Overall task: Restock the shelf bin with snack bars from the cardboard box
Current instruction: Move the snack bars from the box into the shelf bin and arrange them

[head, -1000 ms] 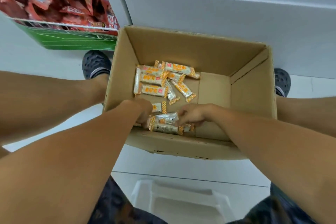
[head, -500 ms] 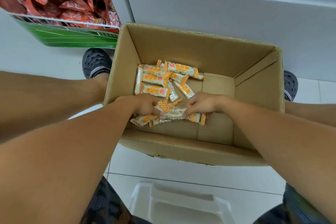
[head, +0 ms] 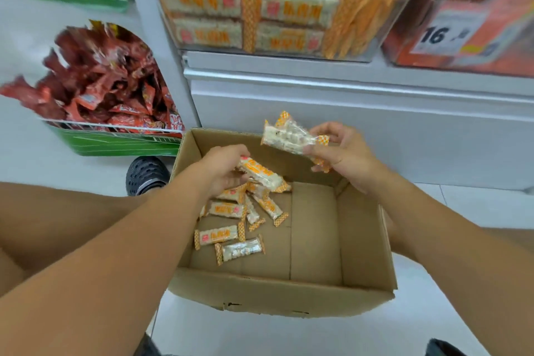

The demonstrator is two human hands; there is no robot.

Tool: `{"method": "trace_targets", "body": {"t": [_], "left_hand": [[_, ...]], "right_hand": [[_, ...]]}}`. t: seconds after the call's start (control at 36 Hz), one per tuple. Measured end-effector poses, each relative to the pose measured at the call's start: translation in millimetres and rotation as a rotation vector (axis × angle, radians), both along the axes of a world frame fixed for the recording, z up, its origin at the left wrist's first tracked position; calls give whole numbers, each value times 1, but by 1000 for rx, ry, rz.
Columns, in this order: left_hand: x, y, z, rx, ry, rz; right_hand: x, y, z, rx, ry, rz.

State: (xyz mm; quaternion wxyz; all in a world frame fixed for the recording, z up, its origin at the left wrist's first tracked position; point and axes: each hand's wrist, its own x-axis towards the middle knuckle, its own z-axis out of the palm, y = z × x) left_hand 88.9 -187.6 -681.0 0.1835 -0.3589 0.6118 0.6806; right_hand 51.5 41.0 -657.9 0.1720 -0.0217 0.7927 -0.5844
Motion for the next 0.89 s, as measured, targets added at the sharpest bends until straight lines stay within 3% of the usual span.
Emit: {"method": "trace_targets", "body": {"t": [0.08, 0.14, 0.28, 0.42, 0.53, 0.61, 0.72, 0.81, 0.89], "left_hand": [[0, 12, 21, 139, 79, 51], [1, 17, 34, 225, 121, 106], [7, 15, 62, 342, 157, 246], [14, 13, 84, 250, 254, 35], [16, 14, 88, 176, 341, 101], [15, 12, 90, 180, 427, 161], [15, 12, 100, 170, 565, 184], [14, 13, 108, 168, 644, 135], [13, 14, 113, 159, 686, 36]], "right_hand": [[13, -18, 16, 226, 421, 56], [19, -25, 24, 263, 537, 106], [23, -28, 41, 108, 450, 112], [26, -31, 51, -8, 369, 151], [33, -37, 60, -88, 340, 200], [40, -44, 68, -267, 161, 191], [41, -50, 74, -513, -206, 8], [38, -47, 76, -651, -526, -4], [35, -45, 79, -878, -682, 14]]}}
